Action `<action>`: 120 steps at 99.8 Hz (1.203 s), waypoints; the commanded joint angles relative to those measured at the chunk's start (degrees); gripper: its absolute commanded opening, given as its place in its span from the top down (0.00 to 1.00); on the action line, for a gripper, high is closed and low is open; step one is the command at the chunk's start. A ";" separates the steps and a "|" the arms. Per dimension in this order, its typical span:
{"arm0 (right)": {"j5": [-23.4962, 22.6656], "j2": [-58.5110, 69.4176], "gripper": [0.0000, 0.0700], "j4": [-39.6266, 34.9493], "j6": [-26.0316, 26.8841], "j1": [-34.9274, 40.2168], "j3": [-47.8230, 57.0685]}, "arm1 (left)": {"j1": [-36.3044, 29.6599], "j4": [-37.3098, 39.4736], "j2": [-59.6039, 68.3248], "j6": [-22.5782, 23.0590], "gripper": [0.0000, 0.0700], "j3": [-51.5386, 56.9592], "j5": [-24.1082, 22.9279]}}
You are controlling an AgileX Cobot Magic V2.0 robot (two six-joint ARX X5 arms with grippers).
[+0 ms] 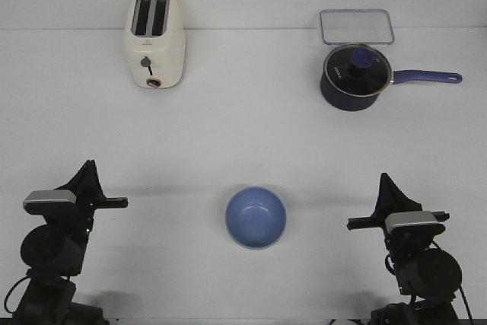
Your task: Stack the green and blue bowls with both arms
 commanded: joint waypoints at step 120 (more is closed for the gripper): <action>0.04 0.00 1.00 0.61 -0.24 0.09 0.20 | 14.56 0.63 -27.08 2.01 0.98 -25.90 13.97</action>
